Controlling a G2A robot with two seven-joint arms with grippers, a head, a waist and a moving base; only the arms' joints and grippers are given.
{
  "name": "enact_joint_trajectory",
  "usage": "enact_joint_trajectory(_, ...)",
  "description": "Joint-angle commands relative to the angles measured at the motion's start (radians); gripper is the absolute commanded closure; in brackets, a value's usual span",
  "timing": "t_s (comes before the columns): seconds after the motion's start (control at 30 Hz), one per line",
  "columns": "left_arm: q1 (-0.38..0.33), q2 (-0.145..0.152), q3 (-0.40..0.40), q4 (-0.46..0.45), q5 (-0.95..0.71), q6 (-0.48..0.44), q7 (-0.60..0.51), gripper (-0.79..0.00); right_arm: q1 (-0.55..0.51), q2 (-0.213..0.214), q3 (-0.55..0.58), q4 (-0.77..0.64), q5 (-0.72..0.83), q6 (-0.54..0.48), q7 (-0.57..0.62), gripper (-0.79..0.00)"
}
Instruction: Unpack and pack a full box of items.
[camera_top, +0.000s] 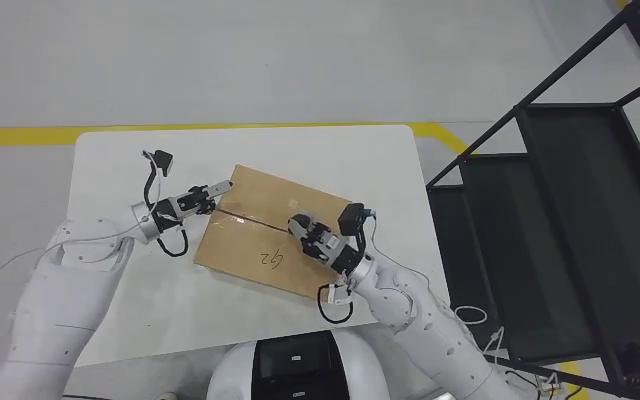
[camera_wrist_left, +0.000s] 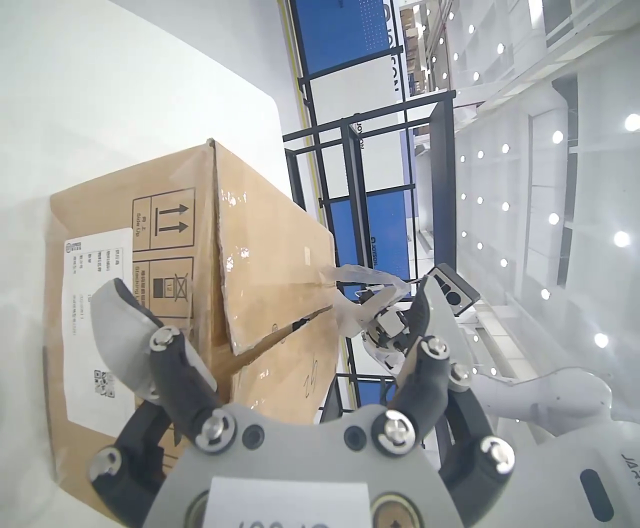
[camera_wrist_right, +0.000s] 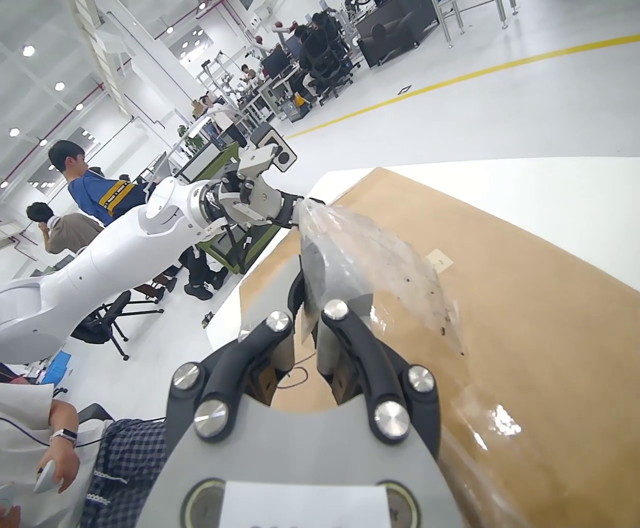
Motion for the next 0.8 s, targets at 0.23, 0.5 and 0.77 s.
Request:
enact_joint_trajectory(0.23, 0.008, -0.002, -0.005, -0.013, -0.005, -0.001, -0.008, -0.785, 0.042, -0.016, -0.04, 0.056, -0.076, 0.067, -0.06, 0.0)
enact_joint_trajectory(0.5, 0.013, -0.002, -0.015, -0.019, -0.013, -0.001, -0.015, -0.785, 0.067, -0.028, -0.072, 0.087, -0.1, 0.107, -0.041, 0.0)
enact_joint_trajectory(0.77, 0.019, -0.001, -0.036, -0.017, -0.032, -0.007, -0.019, -0.785, 0.074, -0.032, -0.073, 0.08, -0.121, 0.135, -0.01, 0.0)
